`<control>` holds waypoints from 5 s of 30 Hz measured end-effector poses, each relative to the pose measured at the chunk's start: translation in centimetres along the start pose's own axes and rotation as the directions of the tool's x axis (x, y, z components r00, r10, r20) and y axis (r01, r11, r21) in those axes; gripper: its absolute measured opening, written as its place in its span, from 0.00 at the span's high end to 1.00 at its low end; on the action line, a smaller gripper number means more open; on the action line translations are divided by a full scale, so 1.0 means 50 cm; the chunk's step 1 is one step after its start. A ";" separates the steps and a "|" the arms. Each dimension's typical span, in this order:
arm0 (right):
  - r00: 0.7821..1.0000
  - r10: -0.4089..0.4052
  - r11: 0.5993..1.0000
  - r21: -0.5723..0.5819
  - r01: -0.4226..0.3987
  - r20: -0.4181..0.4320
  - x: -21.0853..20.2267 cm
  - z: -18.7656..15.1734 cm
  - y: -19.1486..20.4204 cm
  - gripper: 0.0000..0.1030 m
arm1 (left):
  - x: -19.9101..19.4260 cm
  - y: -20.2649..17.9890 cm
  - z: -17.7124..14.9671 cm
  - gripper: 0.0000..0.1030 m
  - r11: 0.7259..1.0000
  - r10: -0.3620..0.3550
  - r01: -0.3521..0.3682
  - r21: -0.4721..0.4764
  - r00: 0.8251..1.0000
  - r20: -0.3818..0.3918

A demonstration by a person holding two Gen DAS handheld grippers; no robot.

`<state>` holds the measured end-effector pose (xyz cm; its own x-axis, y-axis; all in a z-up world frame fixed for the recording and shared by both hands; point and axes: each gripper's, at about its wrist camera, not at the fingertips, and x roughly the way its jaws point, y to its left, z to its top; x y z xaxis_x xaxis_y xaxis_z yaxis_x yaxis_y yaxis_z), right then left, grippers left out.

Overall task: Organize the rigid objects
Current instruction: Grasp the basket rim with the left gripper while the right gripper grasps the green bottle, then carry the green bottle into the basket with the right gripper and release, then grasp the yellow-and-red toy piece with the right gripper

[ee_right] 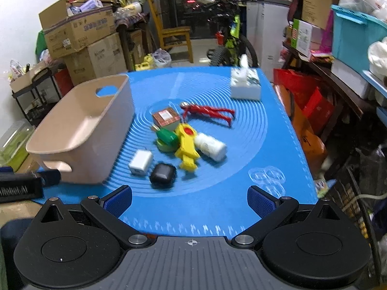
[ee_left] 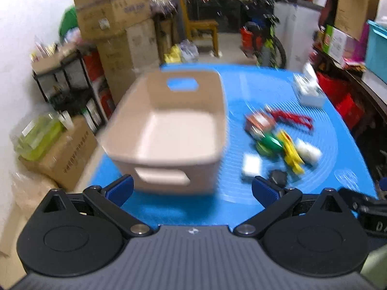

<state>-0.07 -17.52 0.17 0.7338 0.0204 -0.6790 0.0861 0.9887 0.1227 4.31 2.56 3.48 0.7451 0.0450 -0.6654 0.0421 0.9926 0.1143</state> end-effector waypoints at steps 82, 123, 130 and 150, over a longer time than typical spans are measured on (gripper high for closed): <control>0.964 0.263 0.913 -0.334 -0.232 0.049 0.309 0.281 0.330 0.67 | 0.342 0.270 0.095 0.90 0.981 -0.010 -0.052 -0.186 0.949 -0.317; 0.995 0.099 0.954 -0.283 -0.099 -0.016 0.287 0.291 0.157 0.26 | 0.340 0.266 0.093 0.90 0.982 -0.004 -0.057 -0.183 0.949 -0.315; 0.990 0.042 0.980 -0.185 -0.067 -0.132 0.367 0.238 0.042 0.26 | 0.339 0.267 0.094 0.89 0.982 0.001 -0.061 -0.179 0.949 -0.316; 0.931 0.157 0.985 -0.022 -0.174 -0.329 0.486 0.181 -0.028 0.44 | 0.338 0.262 0.097 0.89 0.982 0.012 -0.070 -0.173 0.948 -0.318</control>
<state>23.72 -19.74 -9.96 0.4753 0.2228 -0.8512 -0.0577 0.9732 0.2225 20.67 15.75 -2.70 0.4948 0.0901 -0.8643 -0.1258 0.9916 0.0314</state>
